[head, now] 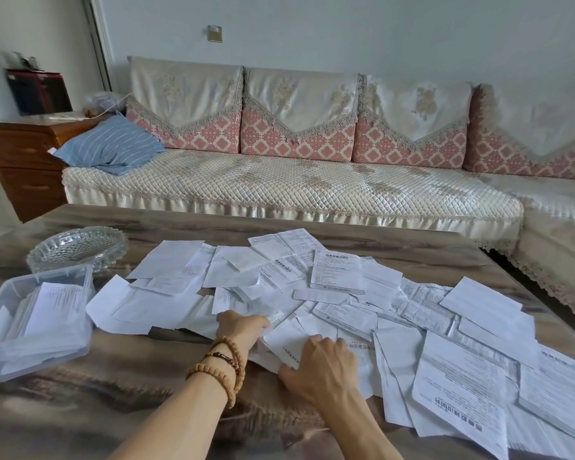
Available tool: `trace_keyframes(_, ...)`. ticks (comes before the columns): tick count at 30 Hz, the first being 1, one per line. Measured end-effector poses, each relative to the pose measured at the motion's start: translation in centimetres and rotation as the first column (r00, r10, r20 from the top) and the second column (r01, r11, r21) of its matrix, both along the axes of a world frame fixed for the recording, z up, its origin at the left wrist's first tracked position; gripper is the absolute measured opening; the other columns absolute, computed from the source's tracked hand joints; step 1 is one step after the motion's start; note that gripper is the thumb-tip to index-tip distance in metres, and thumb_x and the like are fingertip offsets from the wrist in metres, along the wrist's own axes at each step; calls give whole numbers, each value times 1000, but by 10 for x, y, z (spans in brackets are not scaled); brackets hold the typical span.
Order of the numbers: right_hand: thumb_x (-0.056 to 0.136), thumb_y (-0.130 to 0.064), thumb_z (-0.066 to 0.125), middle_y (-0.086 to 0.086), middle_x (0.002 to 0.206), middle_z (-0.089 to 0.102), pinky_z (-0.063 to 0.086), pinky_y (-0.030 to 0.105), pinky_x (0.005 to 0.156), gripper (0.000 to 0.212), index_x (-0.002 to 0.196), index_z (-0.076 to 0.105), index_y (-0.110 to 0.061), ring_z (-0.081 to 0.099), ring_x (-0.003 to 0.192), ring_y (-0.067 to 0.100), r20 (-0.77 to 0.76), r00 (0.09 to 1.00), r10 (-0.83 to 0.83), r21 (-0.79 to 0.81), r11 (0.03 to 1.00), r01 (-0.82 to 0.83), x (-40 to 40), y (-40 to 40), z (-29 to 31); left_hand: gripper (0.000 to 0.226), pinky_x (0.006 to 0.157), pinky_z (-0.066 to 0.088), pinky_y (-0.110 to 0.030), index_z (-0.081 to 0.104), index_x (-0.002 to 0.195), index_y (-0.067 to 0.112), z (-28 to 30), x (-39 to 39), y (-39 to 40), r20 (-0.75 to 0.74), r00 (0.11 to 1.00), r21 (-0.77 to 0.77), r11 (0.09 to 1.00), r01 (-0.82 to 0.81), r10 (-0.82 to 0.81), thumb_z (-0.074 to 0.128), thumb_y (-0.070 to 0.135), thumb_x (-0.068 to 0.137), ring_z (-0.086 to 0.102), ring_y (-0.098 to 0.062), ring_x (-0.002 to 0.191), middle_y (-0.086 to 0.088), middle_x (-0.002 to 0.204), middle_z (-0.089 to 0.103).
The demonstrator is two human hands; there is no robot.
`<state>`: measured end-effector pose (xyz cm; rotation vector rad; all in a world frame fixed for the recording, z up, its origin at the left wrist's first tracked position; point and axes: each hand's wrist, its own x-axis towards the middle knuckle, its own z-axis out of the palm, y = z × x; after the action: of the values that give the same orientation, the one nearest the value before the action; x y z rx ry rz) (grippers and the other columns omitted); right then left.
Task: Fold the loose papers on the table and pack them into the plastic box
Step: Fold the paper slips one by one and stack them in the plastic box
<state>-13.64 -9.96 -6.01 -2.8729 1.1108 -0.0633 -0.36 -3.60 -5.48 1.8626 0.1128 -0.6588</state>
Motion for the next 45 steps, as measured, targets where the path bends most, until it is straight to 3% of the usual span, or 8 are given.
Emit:
trace_keyframes(6, 87, -6, 44, 10, 111, 65, 42, 31, 74, 25, 109, 57, -9, 54, 109, 27, 52, 999, 13, -18, 1000, -12, -11, -11, -1, 47, 79, 51, -30, 47, 115, 10, -5, -5, 0, 179, 968, 148, 977, 150, -176, 73, 16, 76, 59, -25, 98, -6, 112, 59)
trace_keyframes(13, 67, -1, 48, 8, 62, 55, 32, 33, 52, 19, 60, 38, -15, 56, 66, 37, 343, 939, -32, 96, 995, -1, -26, -32, -11, 14, 65, 48, -27, 64, 94, 20, 4, -17, 31, 361, 913, 45, 982, 186, -189, 60, 10, 86, 60, -14, 78, -1, 91, 65)
trace_keyframes(20, 62, -13, 46, -5, 78, 65, 45, 27, 53, 33, 86, 67, -18, 61, 67, 19, 423, 718, 552, -379, 828, -414, -30, 39, -13, 58, 76, 55, -37, 77, 89, 17, 27, -22, 96, -53, 949, -348, 897, 274, -310, 42, 64, 92, 70, -31, 86, -11, 93, 75)
trace_keyframes(23, 76, -9, 59, -1, 86, 66, 53, 28, 72, 19, 90, 70, -14, 64, 78, 20, 379, 550, 744, -529, 662, -531, -23, 63, -22, 43, 88, 54, -42, 70, 112, 12, 20, -24, 113, -158, 937, -421, 879, 221, -312, 64, 46, 86, 70, -34, 96, -15, 102, 74)
trace_keyframes(26, 78, -20, 64, -1, 86, 66, 55, 31, 74, 16, 91, 71, -14, 66, 80, 19, 359, 495, 791, -476, 611, -632, -18, 77, -35, 23, 63, 55, -33, 70, 104, 3, -1, -22, 123, -67, 987, -260, 958, 124, -146, 74, 11, 83, 72, -29, 76, -14, 86, 75)
trace_keyframes(32, 77, -84, 40, -12, 135, 54, 37, 30, 106, 82, 136, 53, -27, 45, 126, 4, 501, 659, 561, 83, 727, -681, -32, 80, -17, 18, 81, 59, -42, 72, 91, 4, -16, -20, 144, 91, 991, -96, 989, 111, -103, 78, 6, 75, 73, -25, 81, -10, 85, 76)
trace_keyframes(37, 75, -74, 50, 3, 158, 21, 25, 41, 116, 100, 152, 20, -19, 22, 143, 23, 223, 946, 235, 277, 915, -293, 13, 55, 5, 20, 78, 59, -37, 68, 86, 9, -5, -17, 162, 157, 979, -17, 991, 135, -131, 81, 12, 71, 70, -20, 79, -5, 84, 74)
trace_keyframes(45, 63, -69, 73, 6, 144, 39, 34, 46, 105, 110, 144, 29, -10, 35, 136, 29, 7, 995, -103, 303, 948, 96, 77, 34, 0, 22, 59, 50, -14, 66, 94, 17, -4, -11, 181, 171, 952, 2, 966, 257, -253, 69, 0, 82, 69, -4, 76, 5, 88, 74)
